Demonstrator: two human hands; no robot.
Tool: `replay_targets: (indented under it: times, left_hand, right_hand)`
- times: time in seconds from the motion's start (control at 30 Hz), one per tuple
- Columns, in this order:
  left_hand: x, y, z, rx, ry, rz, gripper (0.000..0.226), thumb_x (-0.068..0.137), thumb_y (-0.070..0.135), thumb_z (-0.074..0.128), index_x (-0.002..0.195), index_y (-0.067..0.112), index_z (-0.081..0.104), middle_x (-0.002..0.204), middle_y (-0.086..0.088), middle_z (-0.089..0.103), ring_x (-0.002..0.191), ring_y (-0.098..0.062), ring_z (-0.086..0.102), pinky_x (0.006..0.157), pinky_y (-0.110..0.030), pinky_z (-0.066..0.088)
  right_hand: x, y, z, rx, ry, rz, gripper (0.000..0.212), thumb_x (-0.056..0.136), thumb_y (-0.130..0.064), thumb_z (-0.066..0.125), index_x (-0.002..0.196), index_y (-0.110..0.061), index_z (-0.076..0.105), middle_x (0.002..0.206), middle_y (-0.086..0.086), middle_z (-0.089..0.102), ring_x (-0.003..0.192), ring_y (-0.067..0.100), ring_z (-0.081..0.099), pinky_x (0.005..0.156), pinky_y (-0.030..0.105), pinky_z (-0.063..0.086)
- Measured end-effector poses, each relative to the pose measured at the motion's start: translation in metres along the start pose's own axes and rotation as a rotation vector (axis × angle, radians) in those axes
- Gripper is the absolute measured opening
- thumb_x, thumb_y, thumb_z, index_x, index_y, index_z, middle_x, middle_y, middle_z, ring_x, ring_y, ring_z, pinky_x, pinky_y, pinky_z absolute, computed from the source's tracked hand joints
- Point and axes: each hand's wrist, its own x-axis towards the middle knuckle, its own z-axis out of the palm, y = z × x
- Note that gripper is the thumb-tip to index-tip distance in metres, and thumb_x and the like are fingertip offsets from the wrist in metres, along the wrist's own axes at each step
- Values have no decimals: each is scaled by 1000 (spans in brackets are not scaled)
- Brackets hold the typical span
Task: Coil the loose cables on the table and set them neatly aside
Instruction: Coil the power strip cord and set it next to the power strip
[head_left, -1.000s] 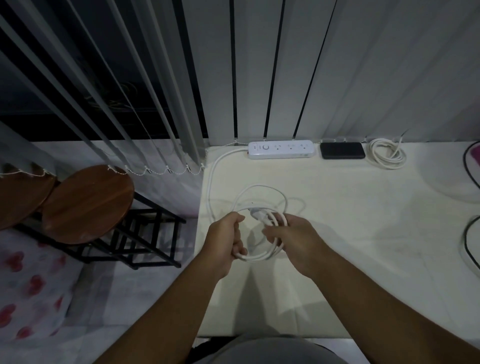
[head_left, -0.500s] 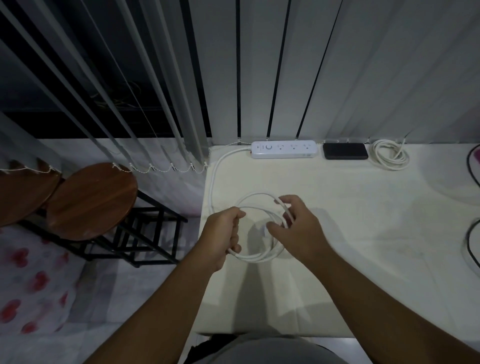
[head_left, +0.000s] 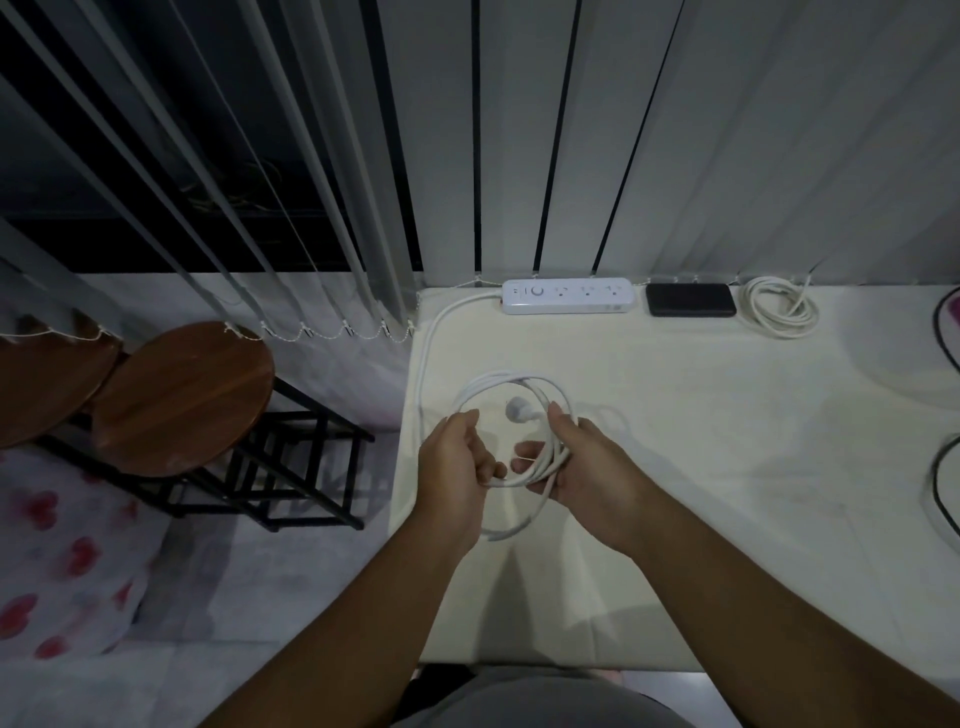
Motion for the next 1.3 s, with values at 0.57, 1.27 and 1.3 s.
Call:
replay_targets:
  times: [0.57,1.27,1.3]
  left_hand:
    - [11,39,15,871,-201,130,18,77,32,62,89,19,60,73,4,60,67,-16,58,58,-24,45]
    - [37,41,3,1152,-387,318,17,73,30,52,64,16,57,65,-2,57,66,-21,57,66,-38,44]
    - [38,41,2,1123,-360,299,18,74,29,50,63,15,54,64,-5,56,67,-25,58,67,-41,46]
  right_hand:
    - [11,-1,-5,-134,70,-237,18,95,-27,57,89,-19,73,71,3,53,52,14,42,52,27,38]
    - [13,1,-9,-136,-108,-214,39,83,0,69,118,-15,58,79,7,64,60,18,51,62,31,45]
    - [14,1,-9,-86,-125,-200,46,81,1,69,122,-15,59,82,10,64,61,20,53,64,32,46]
